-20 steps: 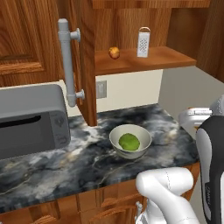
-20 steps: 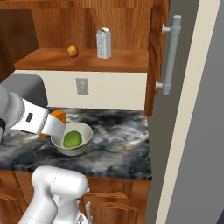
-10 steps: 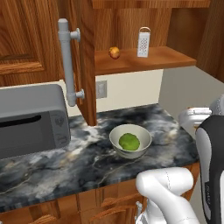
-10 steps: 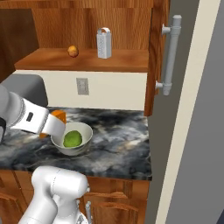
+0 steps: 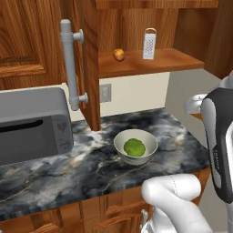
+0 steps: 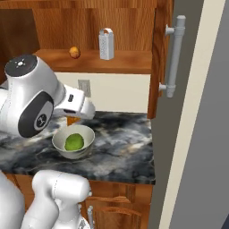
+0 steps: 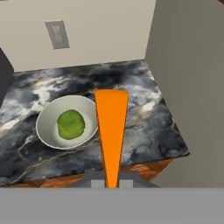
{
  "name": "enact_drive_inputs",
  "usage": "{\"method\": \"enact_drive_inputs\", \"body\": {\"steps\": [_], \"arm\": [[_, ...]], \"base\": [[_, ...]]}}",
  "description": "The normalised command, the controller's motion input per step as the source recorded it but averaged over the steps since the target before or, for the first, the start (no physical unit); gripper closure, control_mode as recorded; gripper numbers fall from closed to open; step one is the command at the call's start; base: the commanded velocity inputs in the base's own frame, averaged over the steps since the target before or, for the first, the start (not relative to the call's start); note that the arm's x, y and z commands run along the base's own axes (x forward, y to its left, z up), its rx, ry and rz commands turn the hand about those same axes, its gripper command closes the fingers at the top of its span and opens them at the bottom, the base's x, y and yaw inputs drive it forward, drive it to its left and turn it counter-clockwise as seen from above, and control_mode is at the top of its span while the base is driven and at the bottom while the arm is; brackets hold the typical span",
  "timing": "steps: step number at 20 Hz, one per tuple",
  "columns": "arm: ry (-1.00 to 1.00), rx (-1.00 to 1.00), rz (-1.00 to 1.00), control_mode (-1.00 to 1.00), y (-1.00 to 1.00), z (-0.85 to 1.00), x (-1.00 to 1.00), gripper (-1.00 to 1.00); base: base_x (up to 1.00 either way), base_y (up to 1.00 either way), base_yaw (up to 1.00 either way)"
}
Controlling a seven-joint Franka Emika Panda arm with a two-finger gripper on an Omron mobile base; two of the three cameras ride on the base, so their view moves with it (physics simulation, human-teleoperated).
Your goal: Pick the cheese from the fridge and the cheese grater from the cabinet and place them next to the salad bowl.
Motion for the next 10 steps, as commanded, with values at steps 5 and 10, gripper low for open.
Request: {"method": "enact_drive_inputs", "body": {"steps": [5, 10], "arm": [[0.11, -0.01, -0.01, -1.00, -0.01, -0.07, 0.48, 1.00], [0.23, 0.00, -0.13, -1.00, 0.12, -0.57, 0.67, 1.00]], "base": [[0.00, 0.00, 0.00], [0.00, 0.00, 0.00]]}}
